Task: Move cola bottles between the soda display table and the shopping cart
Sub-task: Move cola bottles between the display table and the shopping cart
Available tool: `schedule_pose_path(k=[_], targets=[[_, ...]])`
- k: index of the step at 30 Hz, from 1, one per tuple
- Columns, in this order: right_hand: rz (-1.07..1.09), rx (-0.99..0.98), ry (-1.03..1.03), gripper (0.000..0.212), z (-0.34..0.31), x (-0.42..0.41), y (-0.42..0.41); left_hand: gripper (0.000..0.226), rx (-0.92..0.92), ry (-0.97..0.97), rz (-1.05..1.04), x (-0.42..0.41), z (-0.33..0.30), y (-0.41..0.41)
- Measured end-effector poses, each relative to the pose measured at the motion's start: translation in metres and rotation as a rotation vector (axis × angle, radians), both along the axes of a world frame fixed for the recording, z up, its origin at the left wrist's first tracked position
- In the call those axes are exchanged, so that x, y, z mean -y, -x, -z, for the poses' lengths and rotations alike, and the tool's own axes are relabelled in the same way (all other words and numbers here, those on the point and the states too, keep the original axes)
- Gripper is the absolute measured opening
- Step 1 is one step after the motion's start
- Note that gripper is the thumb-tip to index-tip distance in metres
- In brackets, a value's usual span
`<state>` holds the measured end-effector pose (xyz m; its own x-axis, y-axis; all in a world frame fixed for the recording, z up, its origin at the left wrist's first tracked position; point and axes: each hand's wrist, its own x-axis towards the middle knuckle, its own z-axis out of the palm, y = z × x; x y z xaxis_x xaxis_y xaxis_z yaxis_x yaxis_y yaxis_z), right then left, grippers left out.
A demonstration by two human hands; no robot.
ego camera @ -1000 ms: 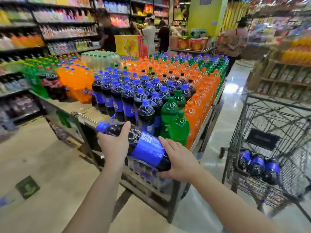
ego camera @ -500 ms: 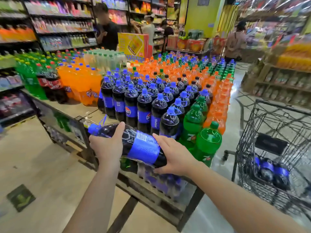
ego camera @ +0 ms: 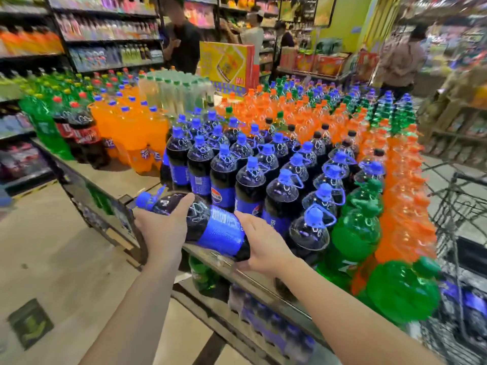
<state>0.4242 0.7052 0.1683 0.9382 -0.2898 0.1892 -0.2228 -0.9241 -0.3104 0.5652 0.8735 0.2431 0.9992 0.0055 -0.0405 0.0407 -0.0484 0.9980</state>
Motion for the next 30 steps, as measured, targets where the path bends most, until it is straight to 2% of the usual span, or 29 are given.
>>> schedule_pose_path(k=[2,8,11,15,19,22,30], targets=[[0.024,0.002,-0.004,0.129,0.009,0.009,-0.017,0.12,0.012,-0.013,0.034,0.012,0.0,-0.015],[0.137,0.007,-0.038,0.124,0.036,0.024,-0.046,0.103,0.011,-0.032,0.158,0.045,0.019,-0.057],[0.254,-0.029,-0.08,0.127,0.052,0.023,-0.053,0.107,0.012,-0.069,0.242,0.06,0.026,-0.071],[0.424,-0.041,-0.121,0.112,0.076,0.013,-0.057,0.093,0.021,-0.107,0.366,0.077,0.038,-0.078],[0.681,-0.022,-0.183,0.113,0.103,0.002,-0.064,0.106,0.037,-0.176,0.483,0.088,0.047,-0.077],[0.82,-0.048,-0.244,0.104,0.108,-0.009,-0.066,0.111,0.024,-0.194,0.565,0.093,0.053,-0.075],[0.998,0.013,-0.408,0.116,0.124,-0.032,-0.074,0.101,0.136,-0.194,0.706,0.085,0.067,-0.068]])
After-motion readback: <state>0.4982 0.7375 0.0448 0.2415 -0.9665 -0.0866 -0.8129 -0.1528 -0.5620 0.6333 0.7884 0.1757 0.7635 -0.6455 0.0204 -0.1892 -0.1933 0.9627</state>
